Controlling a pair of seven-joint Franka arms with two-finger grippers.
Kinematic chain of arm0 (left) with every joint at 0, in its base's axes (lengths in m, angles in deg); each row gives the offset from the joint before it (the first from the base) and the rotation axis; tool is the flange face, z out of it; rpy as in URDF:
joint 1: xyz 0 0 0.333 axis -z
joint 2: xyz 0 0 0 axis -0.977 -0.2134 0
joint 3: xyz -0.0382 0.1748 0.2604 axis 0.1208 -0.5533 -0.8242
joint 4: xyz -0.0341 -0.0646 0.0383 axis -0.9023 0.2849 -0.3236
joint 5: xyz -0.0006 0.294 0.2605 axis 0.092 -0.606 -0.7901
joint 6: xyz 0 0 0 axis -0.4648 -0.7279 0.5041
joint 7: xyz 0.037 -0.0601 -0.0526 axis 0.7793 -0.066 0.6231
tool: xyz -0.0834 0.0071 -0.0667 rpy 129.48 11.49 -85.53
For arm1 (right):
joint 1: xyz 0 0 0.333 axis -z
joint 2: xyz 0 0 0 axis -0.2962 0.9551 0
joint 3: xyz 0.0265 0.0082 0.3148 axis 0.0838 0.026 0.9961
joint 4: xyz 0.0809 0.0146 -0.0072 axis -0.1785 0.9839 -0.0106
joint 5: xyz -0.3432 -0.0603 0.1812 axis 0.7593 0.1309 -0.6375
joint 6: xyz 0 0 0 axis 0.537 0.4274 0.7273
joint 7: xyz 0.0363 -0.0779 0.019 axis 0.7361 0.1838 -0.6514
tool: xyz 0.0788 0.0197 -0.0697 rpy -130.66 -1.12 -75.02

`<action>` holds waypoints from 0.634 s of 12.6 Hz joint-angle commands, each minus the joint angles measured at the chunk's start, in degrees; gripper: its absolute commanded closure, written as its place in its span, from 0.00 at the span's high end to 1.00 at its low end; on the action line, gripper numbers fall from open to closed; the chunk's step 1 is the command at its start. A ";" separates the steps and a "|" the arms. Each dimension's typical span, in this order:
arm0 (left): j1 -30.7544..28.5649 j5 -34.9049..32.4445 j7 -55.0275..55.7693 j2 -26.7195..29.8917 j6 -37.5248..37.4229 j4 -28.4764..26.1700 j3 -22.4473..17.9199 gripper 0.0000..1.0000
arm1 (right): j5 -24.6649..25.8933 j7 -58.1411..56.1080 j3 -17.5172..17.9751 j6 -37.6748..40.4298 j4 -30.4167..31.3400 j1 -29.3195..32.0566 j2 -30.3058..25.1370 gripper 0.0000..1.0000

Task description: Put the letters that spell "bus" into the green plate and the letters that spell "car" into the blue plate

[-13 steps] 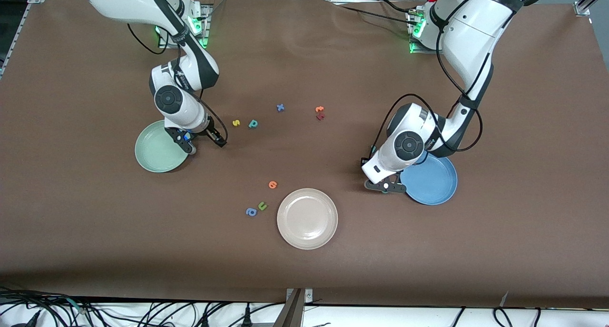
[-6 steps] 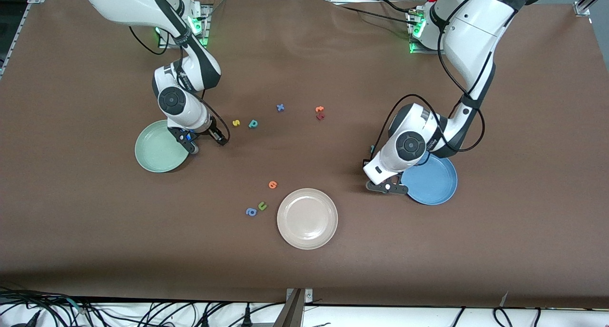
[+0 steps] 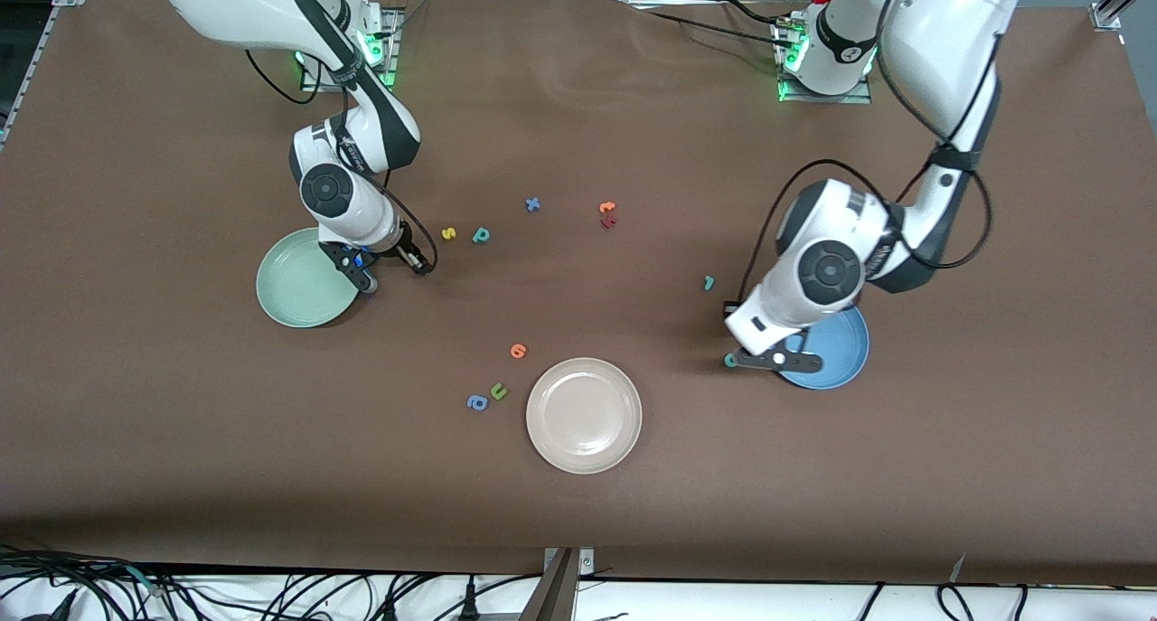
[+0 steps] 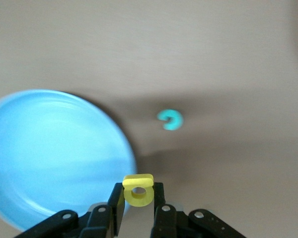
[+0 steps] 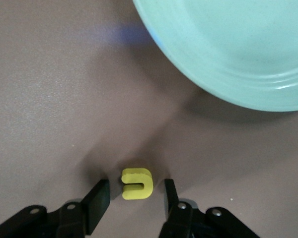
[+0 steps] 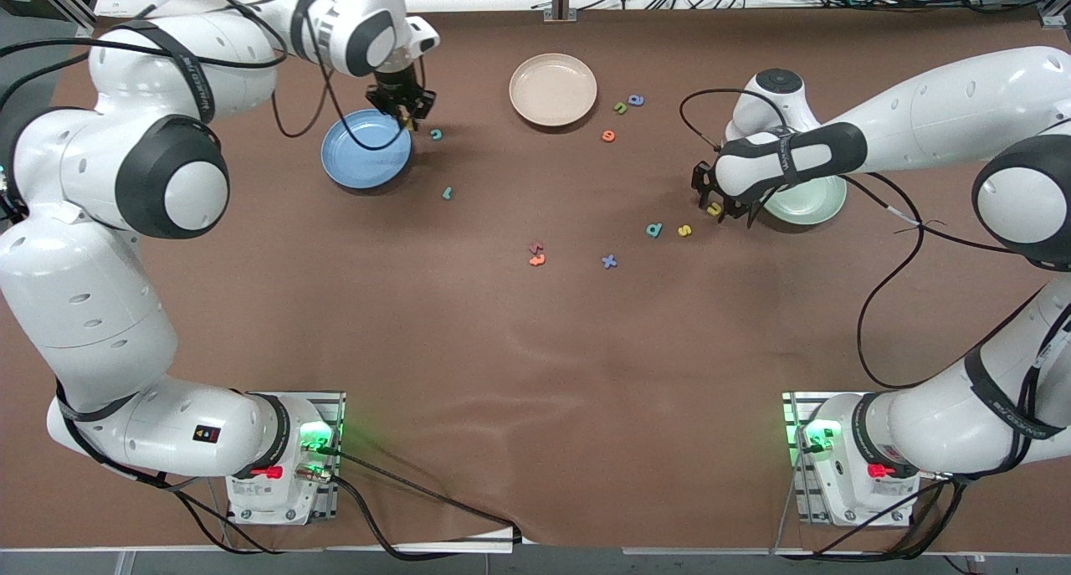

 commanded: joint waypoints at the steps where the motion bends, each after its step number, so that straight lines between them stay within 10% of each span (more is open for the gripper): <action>1: -5.52 -3.65 -4.49 -0.08 -0.11 -1.11 0.43 0.14 | -0.76 -0.57 0.23 -1.32 1.57 0.15 0.13 0.53; 2: -5.44 -3.65 -4.06 -0.78 -0.02 -1.29 0.43 0.24 | -0.76 -0.66 0.23 -2.19 1.92 0.15 0.13 0.53; 4: -5.00 -3.65 -3.35 -0.96 -0.11 -1.20 0.43 1.00 | -0.76 -0.75 0.23 -3.17 2.36 0.15 0.13 0.34; 8: -3.35 -3.56 -3.96 -0.61 -0.11 1.33 1.05 1.00 | -0.67 -0.84 0.23 -2.82 2.28 0.15 0.13 0.03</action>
